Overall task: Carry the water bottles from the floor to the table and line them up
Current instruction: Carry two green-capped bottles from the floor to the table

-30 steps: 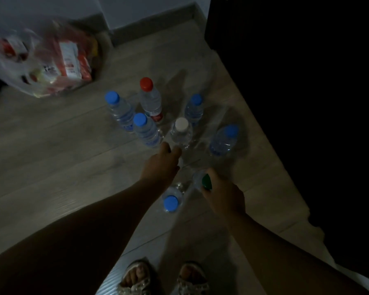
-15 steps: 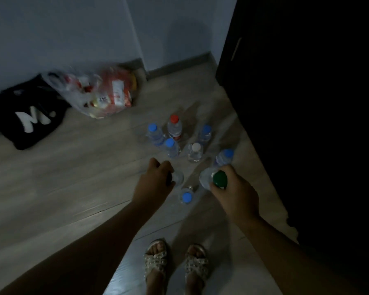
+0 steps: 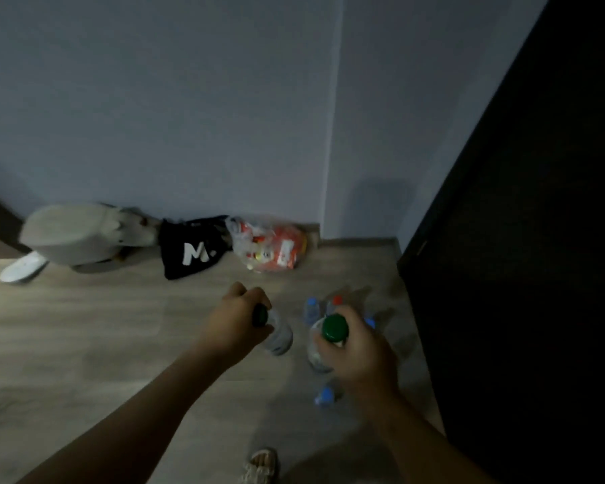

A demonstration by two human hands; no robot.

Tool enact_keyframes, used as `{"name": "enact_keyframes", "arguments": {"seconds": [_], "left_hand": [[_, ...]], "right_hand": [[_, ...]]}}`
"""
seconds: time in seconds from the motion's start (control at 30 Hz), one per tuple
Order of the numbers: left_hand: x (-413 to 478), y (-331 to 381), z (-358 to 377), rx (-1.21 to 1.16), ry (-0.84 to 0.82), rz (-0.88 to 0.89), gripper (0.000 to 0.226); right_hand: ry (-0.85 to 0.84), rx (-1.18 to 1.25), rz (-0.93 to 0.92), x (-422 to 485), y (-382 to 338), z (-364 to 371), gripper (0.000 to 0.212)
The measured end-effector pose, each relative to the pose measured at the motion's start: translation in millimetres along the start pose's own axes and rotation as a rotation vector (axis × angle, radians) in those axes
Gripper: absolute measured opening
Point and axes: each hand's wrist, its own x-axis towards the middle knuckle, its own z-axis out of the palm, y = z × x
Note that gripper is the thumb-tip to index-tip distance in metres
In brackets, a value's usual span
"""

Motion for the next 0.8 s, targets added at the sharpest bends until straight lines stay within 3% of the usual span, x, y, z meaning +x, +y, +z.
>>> {"name": "enact_keyframes", "arguments": {"seconds": [0.33, 0.8], "left_hand": [[-100, -70, -73, -0.029, 0.131, -0.243, 0.038], [-229, -329, -150, -0.104, 0.332, -0.605, 0.034]], "right_hand": [[-0.261, -0.114, -0.283, -19, -116, 33, 0.024], [-0.579, -0.184, -0.577, -45, -339, 266, 0.028]]}}
